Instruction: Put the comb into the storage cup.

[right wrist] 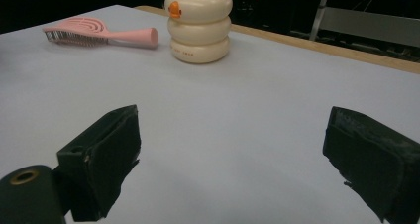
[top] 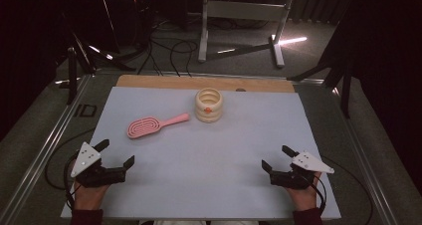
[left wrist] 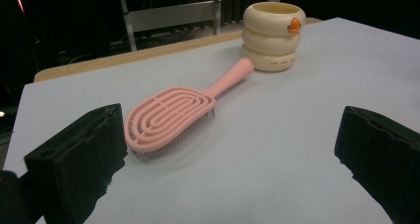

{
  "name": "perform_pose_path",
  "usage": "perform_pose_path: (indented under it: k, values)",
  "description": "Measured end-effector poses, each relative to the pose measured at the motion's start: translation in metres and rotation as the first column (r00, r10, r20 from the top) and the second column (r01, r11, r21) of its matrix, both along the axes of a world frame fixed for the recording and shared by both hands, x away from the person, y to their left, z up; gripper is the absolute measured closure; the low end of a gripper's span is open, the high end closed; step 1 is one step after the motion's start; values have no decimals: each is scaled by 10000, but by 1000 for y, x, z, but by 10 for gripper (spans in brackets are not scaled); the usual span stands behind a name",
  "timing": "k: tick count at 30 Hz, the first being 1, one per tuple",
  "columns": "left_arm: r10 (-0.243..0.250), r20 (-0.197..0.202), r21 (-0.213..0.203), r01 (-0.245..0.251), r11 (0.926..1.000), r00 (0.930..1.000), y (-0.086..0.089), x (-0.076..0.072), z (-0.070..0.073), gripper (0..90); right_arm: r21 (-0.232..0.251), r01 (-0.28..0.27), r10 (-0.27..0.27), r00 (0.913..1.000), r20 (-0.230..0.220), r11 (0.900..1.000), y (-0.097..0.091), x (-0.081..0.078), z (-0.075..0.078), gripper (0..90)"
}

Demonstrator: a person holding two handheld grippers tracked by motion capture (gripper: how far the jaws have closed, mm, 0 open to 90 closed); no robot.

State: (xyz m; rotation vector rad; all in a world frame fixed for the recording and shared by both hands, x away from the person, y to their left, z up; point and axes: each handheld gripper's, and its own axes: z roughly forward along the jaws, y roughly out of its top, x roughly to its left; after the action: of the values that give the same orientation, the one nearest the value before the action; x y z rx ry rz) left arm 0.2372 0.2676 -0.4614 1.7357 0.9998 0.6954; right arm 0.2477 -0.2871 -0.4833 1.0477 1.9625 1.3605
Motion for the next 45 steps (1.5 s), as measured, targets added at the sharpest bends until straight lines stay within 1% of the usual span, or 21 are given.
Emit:
perform_pose_path:
  k: [5,10,20,24,31,34,35,39,45]
  values:
    - [6,-30,-54,-6,10000,10000,-2,2,1,3,-6,15,-15,10000,-20,10000,1,0,0,78]
    - [110,-80,70,-109,9999,9999,-3,5,1,6,0,17,-17,10000,-29,10000,1,0,0,78]
    - [127,-77,33,-127,9999,9999,-5,13,5,5,0,28,-28,10000,-51,10000,0,0,-1,78]
    - [199,-64,-60,-199,9998,9998,-6,19,8,6,-3,22,-22,10000,-60,10000,0,0,-1,78]
    - [197,-57,86,-197,9998,9998,-11,30,13,6,37,34,-34,10000,-32,10000,-1,1,-1,78]
    - [182,-69,61,-182,9998,9998,-12,31,14,5,34,11,-11,10000,-51,10000,-1,1,-1,78]
    - [218,-84,3,-218,9998,9997,-14,36,15,6,3,9,-9,10000,-59,10000,0,1,-1,78]
    - [254,-140,-114,-256,9996,9996,-16,43,15,5,2,11,-11,10000,-68,10000,0,1,-1,78]
    - [236,-233,-115,-238,9996,9995,-20,53,16,5,-5,20,-20,10000,-65,10000,-1,1,-1,78]
